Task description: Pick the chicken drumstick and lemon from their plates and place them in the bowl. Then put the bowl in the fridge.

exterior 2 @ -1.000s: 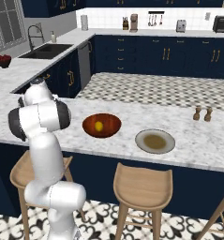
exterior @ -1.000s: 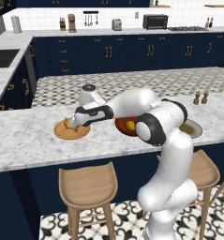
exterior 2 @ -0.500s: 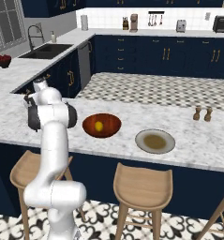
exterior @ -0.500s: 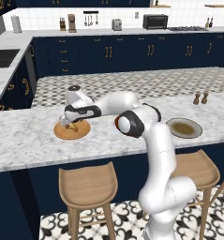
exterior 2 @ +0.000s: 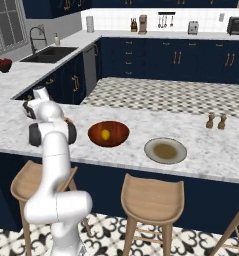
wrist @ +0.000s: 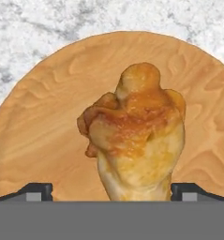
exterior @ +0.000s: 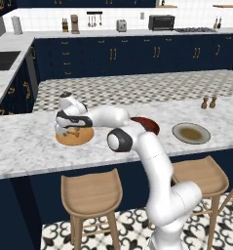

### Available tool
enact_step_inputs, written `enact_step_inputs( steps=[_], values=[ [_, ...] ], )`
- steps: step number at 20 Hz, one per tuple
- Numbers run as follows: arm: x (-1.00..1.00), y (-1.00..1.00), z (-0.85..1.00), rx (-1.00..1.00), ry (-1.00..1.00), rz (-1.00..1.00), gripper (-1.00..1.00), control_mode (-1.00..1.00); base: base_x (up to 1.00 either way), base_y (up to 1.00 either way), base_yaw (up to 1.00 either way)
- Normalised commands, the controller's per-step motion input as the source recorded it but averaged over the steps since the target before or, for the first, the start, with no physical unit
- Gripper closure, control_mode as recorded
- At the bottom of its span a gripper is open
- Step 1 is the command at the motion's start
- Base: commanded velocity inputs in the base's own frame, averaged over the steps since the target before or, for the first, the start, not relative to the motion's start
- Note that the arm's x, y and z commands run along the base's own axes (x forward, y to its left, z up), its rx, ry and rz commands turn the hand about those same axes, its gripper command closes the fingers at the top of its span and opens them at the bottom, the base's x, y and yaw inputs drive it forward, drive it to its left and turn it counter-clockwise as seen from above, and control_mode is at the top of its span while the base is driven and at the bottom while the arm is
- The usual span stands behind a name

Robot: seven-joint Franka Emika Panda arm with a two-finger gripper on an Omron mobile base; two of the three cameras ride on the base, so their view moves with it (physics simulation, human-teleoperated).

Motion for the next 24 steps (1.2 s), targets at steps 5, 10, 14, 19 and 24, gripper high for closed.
enact_step_inputs(
  steps=[5,10,14,19,24],
  values=[
    [0.24,-0.13,-0.24,0.00,0.00,0.00,-1.00,-1.00,0.00,0.00,0.00],
    [0.01,-0.37,-0.41,0.00,0.00,0.00,1.00,-1.00,0.00,0.00,0.00],
    [-0.14,-0.32,-0.13,0.01,-0.02,0.00,1.00,-1.00,0.00,0.00,0.00],
    [-0.80,-0.72,0.00,0.13,-0.05,0.01,1.00,-1.00,0.00,0.00,0.00],
    [-0.98,-1.00,0.30,0.22,-0.17,0.02,1.00,-1.00,0.00,0.00,0.00]
  ],
)
